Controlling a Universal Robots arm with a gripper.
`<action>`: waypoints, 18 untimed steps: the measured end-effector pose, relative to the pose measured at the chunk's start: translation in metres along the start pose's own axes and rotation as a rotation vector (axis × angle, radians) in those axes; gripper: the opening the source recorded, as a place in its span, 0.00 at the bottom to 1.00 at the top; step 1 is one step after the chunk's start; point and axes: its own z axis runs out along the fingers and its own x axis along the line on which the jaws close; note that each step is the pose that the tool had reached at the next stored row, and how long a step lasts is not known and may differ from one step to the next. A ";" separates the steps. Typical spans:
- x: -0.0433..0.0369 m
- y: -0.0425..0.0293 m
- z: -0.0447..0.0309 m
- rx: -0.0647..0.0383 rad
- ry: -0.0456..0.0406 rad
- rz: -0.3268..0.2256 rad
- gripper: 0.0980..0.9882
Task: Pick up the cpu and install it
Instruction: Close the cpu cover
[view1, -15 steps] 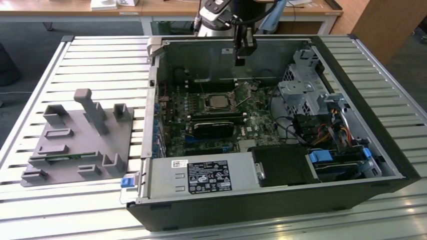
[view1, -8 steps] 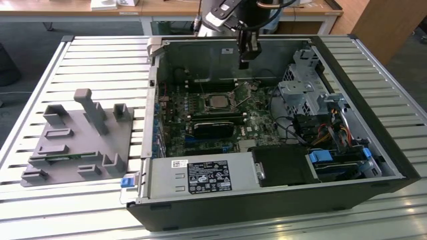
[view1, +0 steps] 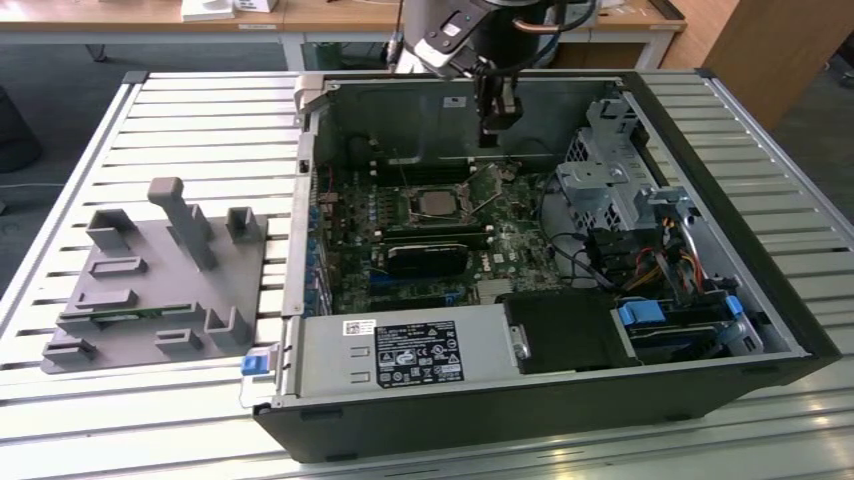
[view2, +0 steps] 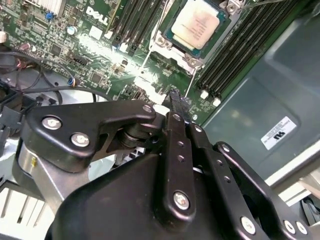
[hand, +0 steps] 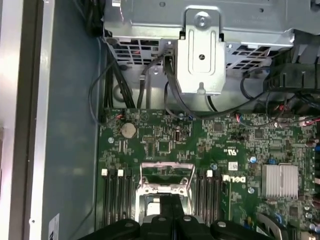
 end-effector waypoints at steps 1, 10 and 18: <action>0.0000 0.0015 0.0018 0.002 0.0000 0.000 0.01; 0.0002 0.0091 0.0164 0.011 0.0002 0.000 0.01; 0.0004 0.0115 0.0225 0.011 0.0002 0.000 0.01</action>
